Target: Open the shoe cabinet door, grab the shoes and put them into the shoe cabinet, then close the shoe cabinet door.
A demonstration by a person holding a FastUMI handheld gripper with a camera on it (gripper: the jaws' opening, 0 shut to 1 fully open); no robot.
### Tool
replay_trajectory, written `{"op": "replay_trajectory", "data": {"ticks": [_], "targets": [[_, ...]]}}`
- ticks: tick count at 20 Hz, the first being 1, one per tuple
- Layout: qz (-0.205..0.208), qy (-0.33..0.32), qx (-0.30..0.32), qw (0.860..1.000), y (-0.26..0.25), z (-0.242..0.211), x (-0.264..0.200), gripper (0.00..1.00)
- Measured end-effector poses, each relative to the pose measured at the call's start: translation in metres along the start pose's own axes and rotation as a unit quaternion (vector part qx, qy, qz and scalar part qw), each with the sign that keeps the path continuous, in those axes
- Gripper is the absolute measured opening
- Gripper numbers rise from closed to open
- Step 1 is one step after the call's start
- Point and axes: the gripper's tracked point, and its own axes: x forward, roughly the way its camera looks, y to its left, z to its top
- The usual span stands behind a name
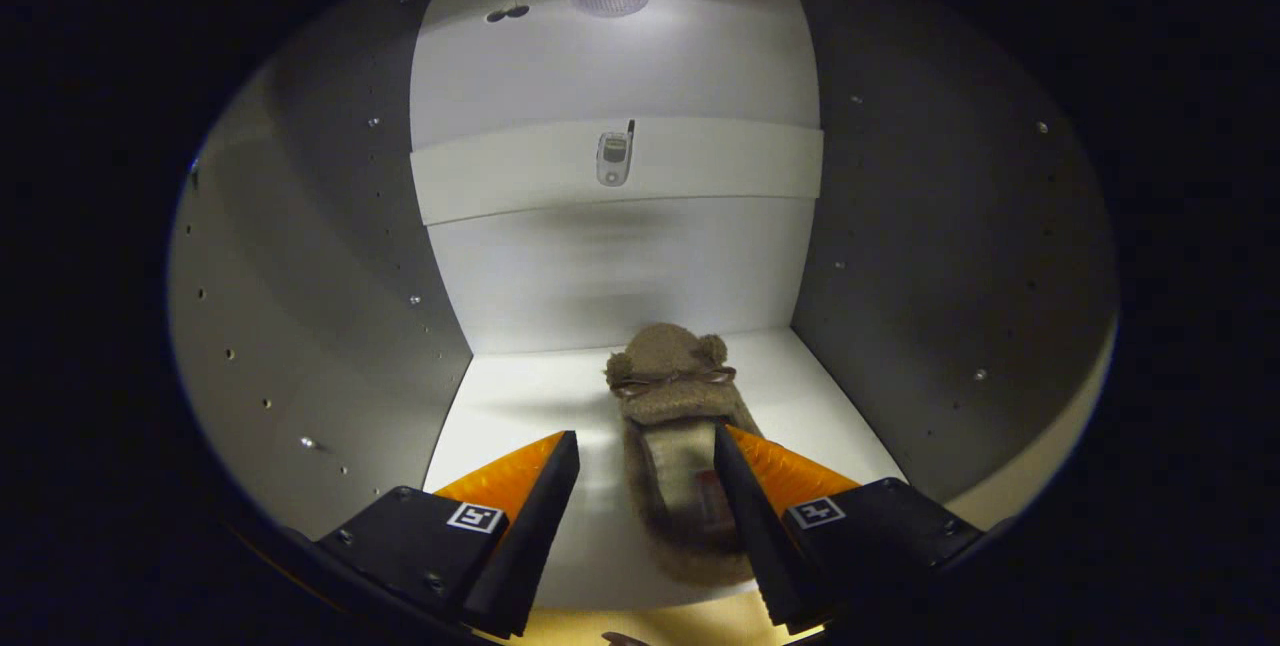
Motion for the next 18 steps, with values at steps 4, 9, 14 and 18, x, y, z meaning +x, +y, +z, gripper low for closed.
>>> {"op": "replay_trajectory", "data": {"ticks": [4,9,14,18], "targets": [[0.011,-0.023,0.003,1.0,0.001,0.005,-0.047,0.88],[0.028,-0.067,0.005,0.997,0.0,0.012,-0.119,0.94],[0.049,-0.108,0.0,0.993,-0.007,0.016,-0.193,0.99],[0.08,-0.156,-0.012,0.984,-0.011,0.02,-0.27,0.99]]}}
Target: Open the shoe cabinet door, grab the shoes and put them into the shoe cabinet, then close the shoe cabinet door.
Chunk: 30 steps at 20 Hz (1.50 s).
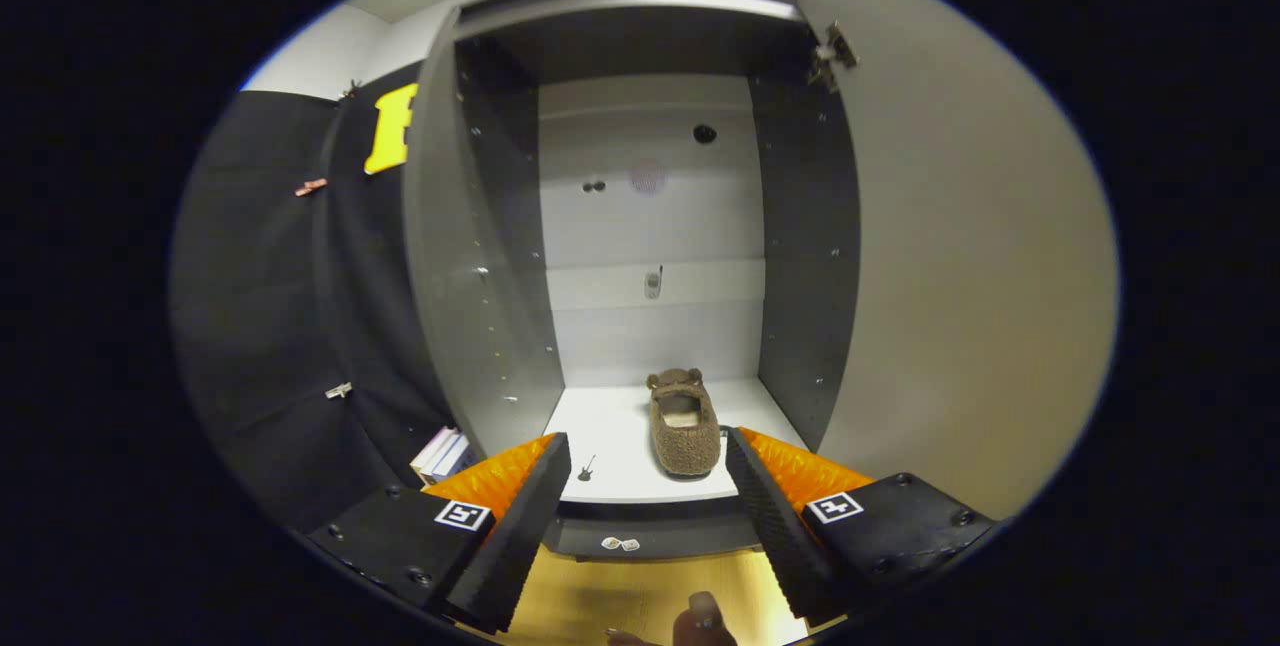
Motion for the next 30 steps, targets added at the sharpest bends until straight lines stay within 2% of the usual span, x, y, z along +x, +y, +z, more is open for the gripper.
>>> {"op": "replay_trajectory", "data": {"ticks": [4,8,16,20,30], "targets": [[0.034,-0.049,0.019,0.998,-0.005,0.028,-0.08,0.99],[0.043,-0.068,0.024,0.996,-0.032,0.042,-0.151,0.98],[-0.017,-0.132,0.0,0.991,-0.119,0.061,-0.255,0.98],[-0.049,-0.154,0.007,0.987,-0.161,0.065,-0.269,0.98],[-0.107,-0.139,0.008,0.985,-0.249,0.063,-0.27,0.98]]}}
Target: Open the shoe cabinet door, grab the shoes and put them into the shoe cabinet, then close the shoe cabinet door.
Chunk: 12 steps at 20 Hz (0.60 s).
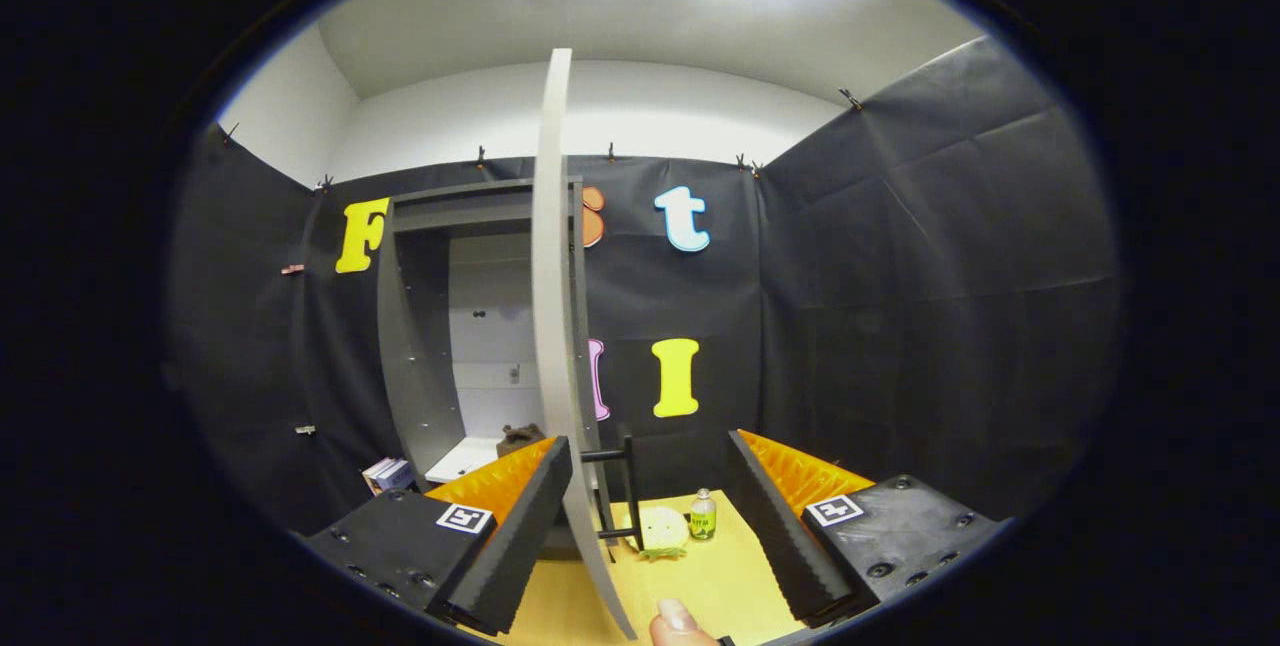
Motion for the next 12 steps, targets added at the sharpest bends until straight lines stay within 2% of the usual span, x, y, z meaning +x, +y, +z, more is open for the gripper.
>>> {"op": "replay_trajectory", "data": {"ticks": [12], "targets": [[0.033,0.029,0.017,0.999,0.009,-0.021,0.021,0.98]]}}
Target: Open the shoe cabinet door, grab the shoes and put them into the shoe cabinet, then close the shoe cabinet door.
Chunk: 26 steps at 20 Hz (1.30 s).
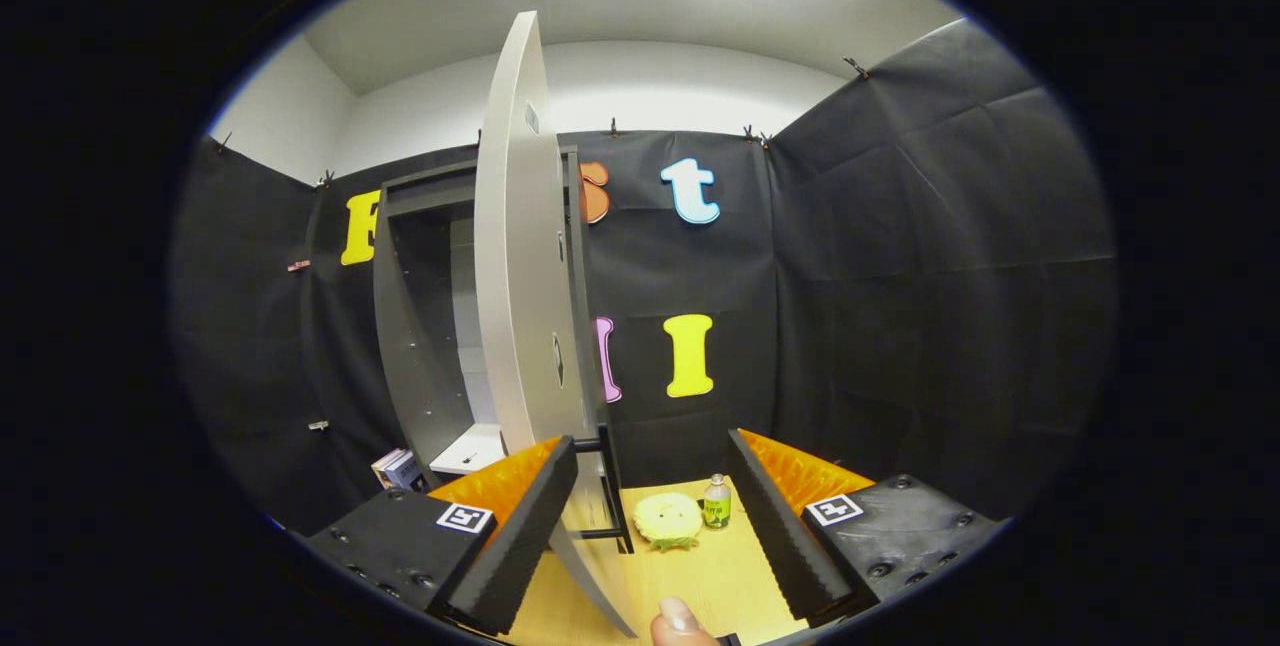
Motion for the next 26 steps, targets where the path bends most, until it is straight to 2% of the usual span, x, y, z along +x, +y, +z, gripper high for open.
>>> {"op": "replay_trajectory", "data": {"ticks": [10,21,26], "targets": [[0.034,0.0,0.003,0.999,0.069,-0.013,-0.004,0.98],[0.07,0.004,0.014,0.997,0.173,-0.026,0.025,0.98],[0.101,0.011,0.023,0.995,0.228,-0.041,0.05,0.98]]}}
